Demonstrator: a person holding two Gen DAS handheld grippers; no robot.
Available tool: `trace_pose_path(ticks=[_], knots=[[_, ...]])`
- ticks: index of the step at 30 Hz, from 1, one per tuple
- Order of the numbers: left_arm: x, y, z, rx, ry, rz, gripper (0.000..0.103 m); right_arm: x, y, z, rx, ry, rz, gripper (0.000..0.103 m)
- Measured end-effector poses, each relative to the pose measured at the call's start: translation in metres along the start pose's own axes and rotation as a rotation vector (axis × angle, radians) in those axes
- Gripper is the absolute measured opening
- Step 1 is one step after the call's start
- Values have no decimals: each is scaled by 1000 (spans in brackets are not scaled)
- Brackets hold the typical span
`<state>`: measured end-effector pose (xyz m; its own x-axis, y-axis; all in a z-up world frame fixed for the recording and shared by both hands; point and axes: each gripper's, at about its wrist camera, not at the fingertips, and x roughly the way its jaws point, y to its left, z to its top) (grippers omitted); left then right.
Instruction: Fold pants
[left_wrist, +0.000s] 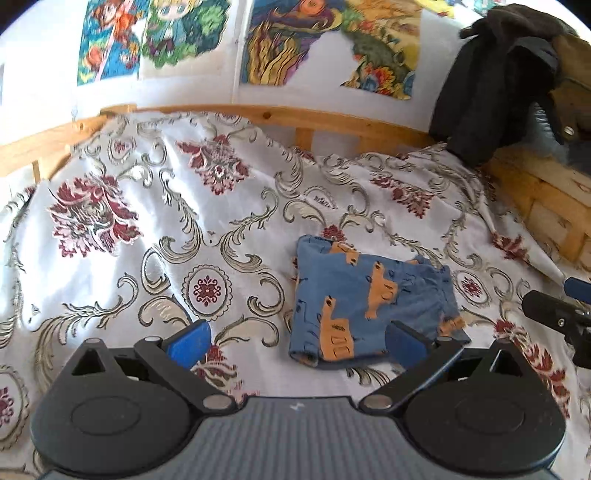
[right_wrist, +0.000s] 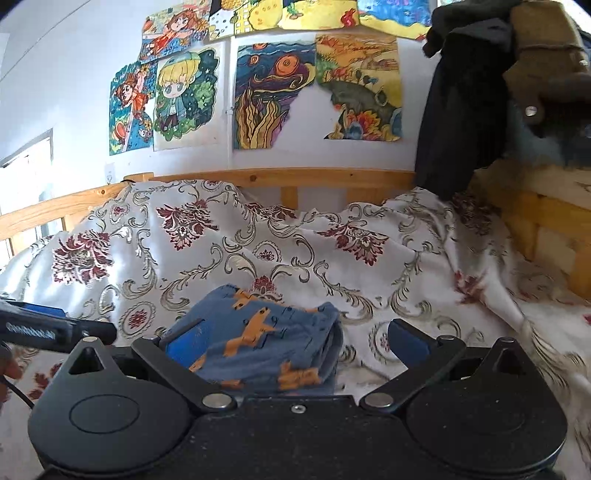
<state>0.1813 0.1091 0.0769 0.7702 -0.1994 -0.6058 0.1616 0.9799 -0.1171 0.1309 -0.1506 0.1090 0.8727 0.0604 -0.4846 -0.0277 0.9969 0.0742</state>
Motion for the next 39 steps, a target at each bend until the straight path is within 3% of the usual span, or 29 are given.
trace_pose_path(ticks=[5,10,22,39], knots=[[-26,-15,-15,95,-48,2,103,-33,23,-12,-36,-6,-34,102],[-41,-17,-26,102,-50,-4,103,-54,29,-28,35,-27,-36,102],[-52,3,-42,72,-23,50,103,-46,25,-35,44,28,-44,102],[-50,2,-43,70,-5,48,103,-41,23,-37,64,55,-33,102]])
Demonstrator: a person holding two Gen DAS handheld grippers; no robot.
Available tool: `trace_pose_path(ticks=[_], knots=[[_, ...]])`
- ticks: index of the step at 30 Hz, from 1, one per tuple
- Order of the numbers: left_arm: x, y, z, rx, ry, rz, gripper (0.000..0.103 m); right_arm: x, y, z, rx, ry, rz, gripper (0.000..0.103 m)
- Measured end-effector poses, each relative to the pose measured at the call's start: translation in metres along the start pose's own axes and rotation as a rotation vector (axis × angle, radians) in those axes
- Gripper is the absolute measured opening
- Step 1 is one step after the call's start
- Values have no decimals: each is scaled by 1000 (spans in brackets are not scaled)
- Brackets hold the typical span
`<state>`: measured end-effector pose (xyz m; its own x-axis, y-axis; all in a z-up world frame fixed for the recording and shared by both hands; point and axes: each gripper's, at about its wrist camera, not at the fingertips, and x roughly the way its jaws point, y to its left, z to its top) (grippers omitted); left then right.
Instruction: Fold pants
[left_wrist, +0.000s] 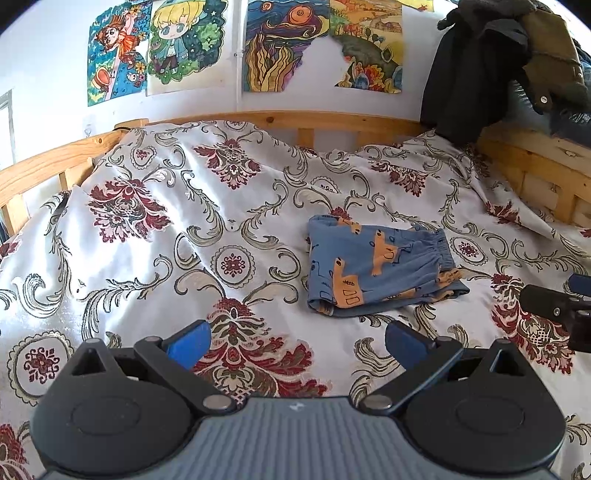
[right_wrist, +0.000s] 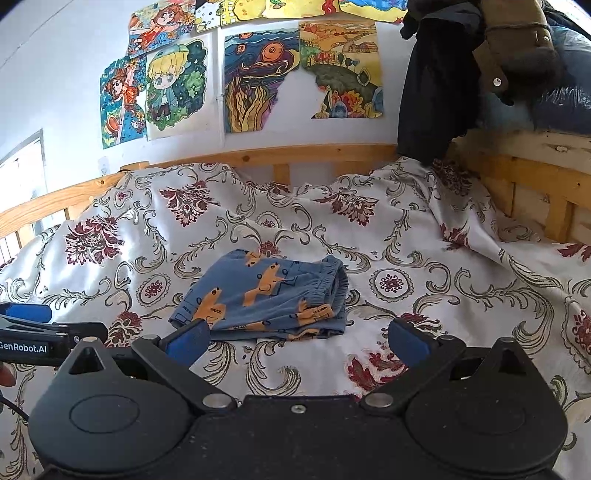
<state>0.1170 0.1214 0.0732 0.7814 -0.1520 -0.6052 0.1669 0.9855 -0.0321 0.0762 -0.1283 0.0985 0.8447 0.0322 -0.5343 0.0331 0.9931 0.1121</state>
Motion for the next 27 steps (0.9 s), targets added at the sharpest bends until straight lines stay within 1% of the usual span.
trace_pose_path(ticks=[22,26,27], knots=[[-1,-4,0,15,5,0,103,1,3,-2,-3,12,11,102],[-2,-6,0,21,3,18,103,0,3,-2,-4,13,11,102],[-2,-6,0,27,2,12,103,0,3,-2,-3,13,11,102]])
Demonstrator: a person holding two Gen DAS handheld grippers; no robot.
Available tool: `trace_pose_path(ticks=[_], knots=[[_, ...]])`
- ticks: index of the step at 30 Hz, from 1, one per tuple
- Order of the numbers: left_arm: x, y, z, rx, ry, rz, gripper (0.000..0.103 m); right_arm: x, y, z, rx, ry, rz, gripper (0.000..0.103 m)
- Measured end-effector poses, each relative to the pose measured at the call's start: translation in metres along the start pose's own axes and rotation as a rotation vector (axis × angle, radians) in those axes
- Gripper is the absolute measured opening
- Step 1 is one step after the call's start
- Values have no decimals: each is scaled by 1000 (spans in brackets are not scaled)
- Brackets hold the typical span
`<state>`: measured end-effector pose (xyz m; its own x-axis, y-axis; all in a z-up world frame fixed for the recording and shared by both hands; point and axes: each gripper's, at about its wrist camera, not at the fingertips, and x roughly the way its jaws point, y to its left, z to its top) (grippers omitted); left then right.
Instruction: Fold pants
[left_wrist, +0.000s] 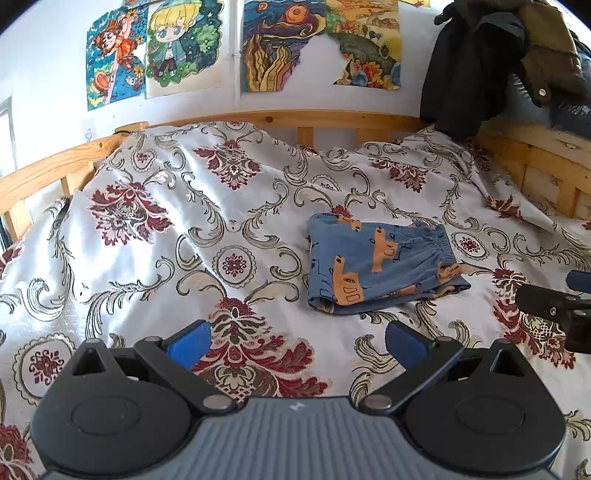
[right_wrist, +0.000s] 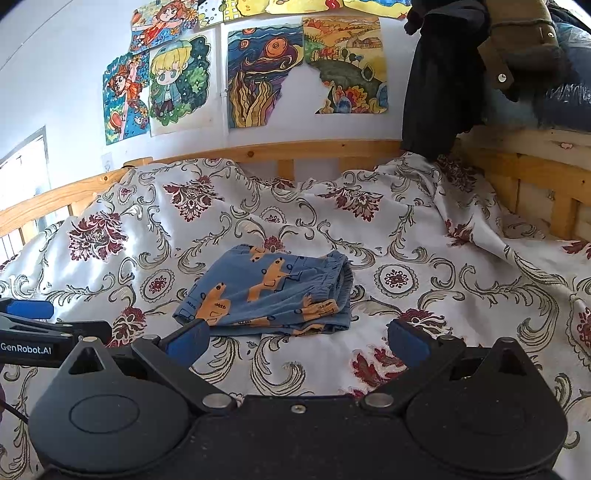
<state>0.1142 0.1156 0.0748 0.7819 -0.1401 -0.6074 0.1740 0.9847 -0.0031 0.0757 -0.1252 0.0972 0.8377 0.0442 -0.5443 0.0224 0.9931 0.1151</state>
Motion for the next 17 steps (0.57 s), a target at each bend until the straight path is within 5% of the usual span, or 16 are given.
trace_pose_path(ticks=[17], knots=[[-3,2,0,-12,6,-43,103,1,3,-2,-11,4,5,102]])
